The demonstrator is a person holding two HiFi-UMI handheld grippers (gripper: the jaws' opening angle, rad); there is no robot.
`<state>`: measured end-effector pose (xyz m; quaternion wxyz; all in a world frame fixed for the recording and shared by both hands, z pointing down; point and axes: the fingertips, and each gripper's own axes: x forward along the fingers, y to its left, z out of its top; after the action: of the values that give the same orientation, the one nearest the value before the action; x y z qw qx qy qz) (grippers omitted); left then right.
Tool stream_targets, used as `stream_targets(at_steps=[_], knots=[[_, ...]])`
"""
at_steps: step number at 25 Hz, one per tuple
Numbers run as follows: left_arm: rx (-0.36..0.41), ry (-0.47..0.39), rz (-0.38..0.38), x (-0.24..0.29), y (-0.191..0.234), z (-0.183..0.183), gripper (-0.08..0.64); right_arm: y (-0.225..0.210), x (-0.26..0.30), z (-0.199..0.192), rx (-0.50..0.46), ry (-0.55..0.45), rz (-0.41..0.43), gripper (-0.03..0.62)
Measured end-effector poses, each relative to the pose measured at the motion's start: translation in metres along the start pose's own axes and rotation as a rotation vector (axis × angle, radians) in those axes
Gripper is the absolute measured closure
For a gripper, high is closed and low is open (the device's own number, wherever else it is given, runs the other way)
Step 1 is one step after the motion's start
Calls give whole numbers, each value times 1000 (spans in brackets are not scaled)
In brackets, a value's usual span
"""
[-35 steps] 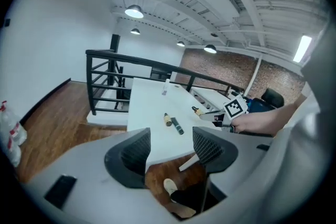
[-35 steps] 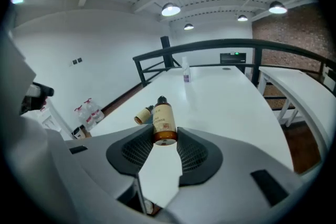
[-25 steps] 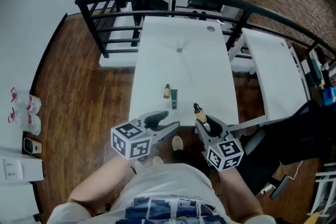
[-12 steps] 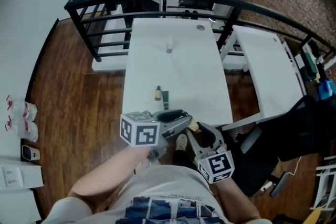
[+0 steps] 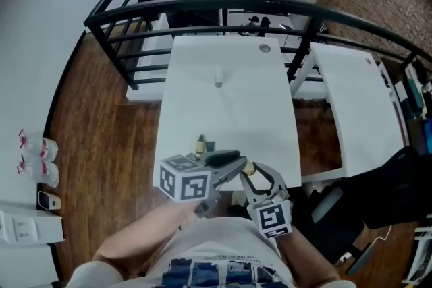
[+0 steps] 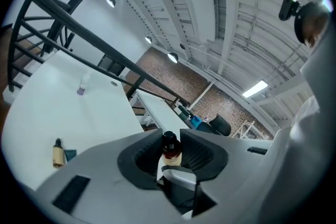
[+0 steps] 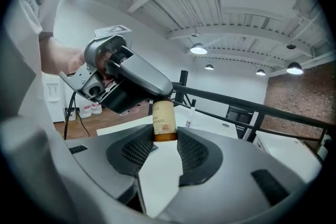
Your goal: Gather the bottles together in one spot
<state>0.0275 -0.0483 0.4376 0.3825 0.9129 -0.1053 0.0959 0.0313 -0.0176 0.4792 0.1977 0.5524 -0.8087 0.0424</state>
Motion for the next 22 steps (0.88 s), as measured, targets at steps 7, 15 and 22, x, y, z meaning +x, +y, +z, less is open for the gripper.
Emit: stream_targets(at_steps=[7, 15, 22], knots=[[163, 36, 82, 62, 30, 49, 483, -72, 44, -14, -13, 36, 39, 390], [365, 43, 315, 119, 105, 105, 483, -145, 49, -47, 72, 108, 18, 387], [429, 5, 474, 169, 181, 146, 483, -193, 36, -75, 150, 138, 15, 387]])
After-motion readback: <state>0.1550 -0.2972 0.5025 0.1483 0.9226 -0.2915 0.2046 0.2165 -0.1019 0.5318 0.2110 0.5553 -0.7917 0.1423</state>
